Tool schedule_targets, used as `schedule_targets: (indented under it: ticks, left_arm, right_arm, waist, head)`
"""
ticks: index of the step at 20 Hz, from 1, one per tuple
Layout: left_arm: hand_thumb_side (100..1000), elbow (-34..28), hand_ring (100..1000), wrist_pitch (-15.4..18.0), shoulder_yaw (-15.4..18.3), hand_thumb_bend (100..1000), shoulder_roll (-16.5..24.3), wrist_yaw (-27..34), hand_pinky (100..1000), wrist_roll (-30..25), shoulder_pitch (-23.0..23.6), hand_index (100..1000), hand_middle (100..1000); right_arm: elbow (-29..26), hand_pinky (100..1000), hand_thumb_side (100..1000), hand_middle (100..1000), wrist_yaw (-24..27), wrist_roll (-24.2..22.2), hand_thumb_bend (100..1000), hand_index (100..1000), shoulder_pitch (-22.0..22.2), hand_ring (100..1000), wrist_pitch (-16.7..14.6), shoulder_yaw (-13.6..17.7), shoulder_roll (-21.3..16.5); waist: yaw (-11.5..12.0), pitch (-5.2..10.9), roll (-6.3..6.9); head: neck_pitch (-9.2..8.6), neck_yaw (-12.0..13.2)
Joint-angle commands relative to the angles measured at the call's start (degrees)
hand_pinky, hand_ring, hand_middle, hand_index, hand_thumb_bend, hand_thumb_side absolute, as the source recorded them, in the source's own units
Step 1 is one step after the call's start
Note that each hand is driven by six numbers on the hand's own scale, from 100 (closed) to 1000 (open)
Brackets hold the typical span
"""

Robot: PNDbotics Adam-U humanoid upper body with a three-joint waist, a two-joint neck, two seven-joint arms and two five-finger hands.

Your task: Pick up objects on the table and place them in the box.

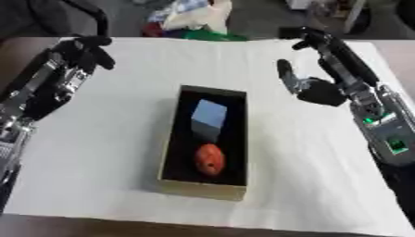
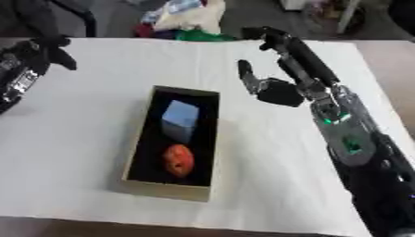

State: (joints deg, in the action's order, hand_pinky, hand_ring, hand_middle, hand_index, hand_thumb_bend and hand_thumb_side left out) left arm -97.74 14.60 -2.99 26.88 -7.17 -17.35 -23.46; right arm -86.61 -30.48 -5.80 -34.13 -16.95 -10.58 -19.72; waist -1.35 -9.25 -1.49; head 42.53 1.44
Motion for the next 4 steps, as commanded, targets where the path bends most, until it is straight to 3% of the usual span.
schedule_targets:
  ticks: [1,4]
  left_arm:
    - [947,-1.3,663,0.4,0.1,110,0.3,0.7,777,0.2,-0.2,883,610]
    - [946,-1.3,661,0.3,0.2,111,0.0,1.0,776,0.4,-0.1,881,608]
  right_arm:
    - [-2.1,766,678,803,1.0,1.1,100,933,0.2,872,0.6,1.2,0.0]
    - [-2.8,765,680,802,1.3,1.6,100,931,1.0,872,1.0,1.6,0.3]
  waist:
    - [0.0,0.60,0.20]
    - [0.0,0.56,0.22]
  head:
    - [0.76,0.4]
    - [0.93,0.5]
